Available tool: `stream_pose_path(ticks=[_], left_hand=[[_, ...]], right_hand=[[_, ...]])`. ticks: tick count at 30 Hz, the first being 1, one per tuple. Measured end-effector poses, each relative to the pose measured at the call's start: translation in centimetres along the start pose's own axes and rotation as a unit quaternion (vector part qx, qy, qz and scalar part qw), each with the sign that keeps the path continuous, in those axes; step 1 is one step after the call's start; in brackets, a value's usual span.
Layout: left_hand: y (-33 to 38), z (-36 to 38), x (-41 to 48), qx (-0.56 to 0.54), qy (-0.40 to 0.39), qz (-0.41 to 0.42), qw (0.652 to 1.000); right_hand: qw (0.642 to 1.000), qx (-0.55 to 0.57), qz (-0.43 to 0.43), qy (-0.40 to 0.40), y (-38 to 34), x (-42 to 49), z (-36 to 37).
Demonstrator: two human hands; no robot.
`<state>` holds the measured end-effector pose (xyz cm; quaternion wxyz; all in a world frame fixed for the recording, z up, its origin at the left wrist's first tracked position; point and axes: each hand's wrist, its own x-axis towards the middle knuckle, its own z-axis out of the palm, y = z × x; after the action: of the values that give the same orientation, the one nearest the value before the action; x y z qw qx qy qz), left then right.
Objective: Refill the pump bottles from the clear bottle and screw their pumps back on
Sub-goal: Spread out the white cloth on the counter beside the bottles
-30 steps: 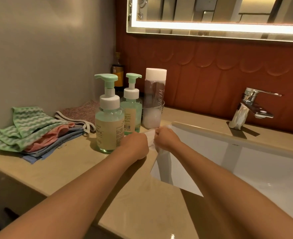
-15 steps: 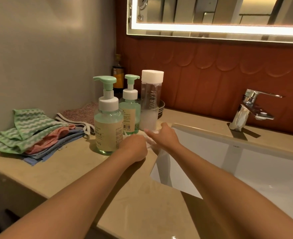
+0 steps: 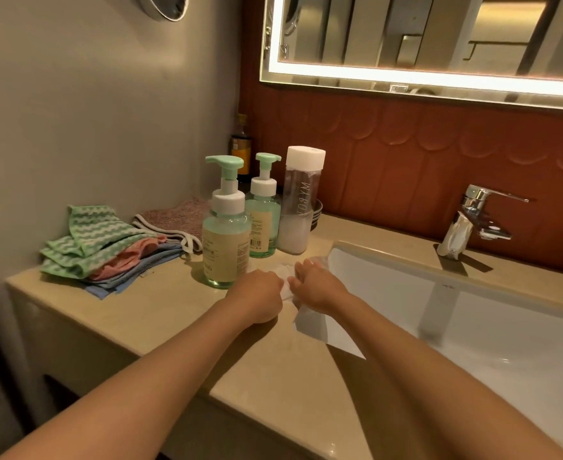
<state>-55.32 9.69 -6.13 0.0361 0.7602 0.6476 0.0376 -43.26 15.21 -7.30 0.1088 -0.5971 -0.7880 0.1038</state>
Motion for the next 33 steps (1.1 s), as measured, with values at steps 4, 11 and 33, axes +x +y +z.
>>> stream_pose_path(ticks=[4,11,33], left_hand=[[-1.2,-0.2,-3.3,-0.007,0.000,0.020,1.000],[-5.0,-1.0,-9.6,-0.112,0.021,-0.024,0.993],[-12.7,-2.5,-12.5,-0.045,-0.119,0.020,0.992]], right_hand=[[0.999,-0.035,-0.031,-0.017,-1.5,-3.2,0.1],[0.996,-0.033,-0.082,0.000,-6.4,-8.5,-0.2],[0.973,-0.151,-0.095,-0.146,-11.4,-12.8,-0.8]])
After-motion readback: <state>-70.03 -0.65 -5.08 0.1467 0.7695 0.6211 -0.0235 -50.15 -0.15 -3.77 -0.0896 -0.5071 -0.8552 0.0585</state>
